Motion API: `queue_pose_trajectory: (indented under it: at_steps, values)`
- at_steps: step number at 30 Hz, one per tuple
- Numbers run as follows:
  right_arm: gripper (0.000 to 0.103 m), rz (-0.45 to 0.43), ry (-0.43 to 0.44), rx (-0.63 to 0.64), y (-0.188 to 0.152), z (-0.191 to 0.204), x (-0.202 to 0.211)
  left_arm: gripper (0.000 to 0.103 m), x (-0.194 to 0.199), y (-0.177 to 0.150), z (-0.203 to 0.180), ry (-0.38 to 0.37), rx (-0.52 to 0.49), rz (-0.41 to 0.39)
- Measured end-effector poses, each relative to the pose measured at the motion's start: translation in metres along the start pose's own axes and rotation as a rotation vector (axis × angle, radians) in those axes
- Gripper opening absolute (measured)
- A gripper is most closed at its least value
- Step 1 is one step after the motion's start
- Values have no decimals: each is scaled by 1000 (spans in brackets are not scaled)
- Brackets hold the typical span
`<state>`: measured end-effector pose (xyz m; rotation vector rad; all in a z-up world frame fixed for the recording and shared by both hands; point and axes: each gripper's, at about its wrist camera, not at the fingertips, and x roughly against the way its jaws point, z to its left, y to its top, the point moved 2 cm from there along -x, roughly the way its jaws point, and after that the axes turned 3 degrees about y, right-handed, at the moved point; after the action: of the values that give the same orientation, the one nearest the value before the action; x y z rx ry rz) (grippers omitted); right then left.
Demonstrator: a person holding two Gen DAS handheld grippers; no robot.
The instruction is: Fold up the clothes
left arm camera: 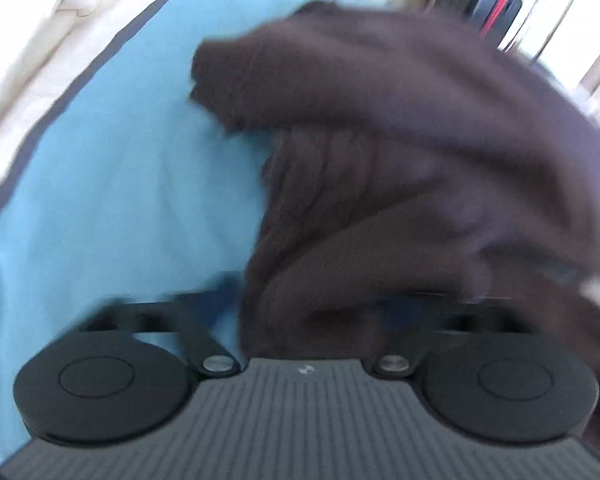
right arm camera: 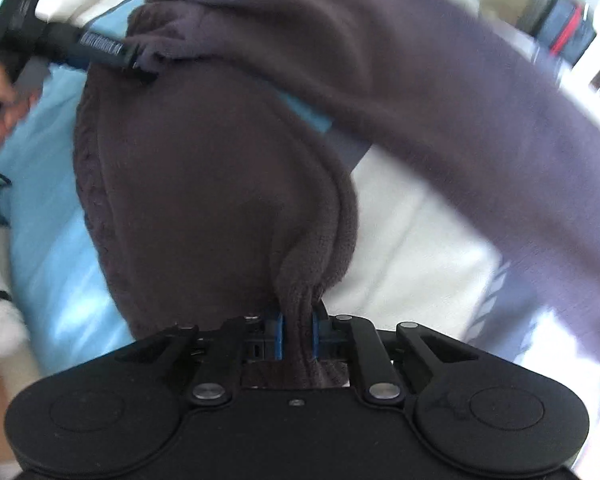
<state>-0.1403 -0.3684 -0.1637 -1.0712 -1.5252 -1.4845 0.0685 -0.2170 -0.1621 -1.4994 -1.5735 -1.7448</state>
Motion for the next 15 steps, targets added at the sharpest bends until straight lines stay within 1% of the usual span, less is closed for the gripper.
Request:
queue_pose_trajectory:
  at_steps: [1,3,6,7,8,10,11,12,15]
  values:
    - [14,-32,-24,-7,2,-4,13,18,9,-2,-2,-36,-8,-16]
    - [14,-100,-57,-53,5,-20,46,18,28,-10,-10,-95,-42,-45]
    - [14,-167,-140,-84,-2,-46,101,19,56,-28,-33,-136,-159,-81]
    - [14,-166,-160,-94,-6,-56,112,21,62,-33,-42,-145,-190,-88]
    - [14,-160,-181,-105,-11,-65,123,23,65,-37,-51,-175,-201,-84]
    - [14,-147,-222,-127,-22,-82,143,28,69,-44,-67,-255,-200,-68]
    - [14,-128,-242,-152,-29,-93,145,29,68,-49,-72,-285,-206,-65]
    - [14,-103,-261,-185,-35,-105,144,29,66,-52,-76,-280,-220,-62]
    - [14,-2,-267,-274,-57,-138,123,28,53,-57,-79,-173,-267,-40]
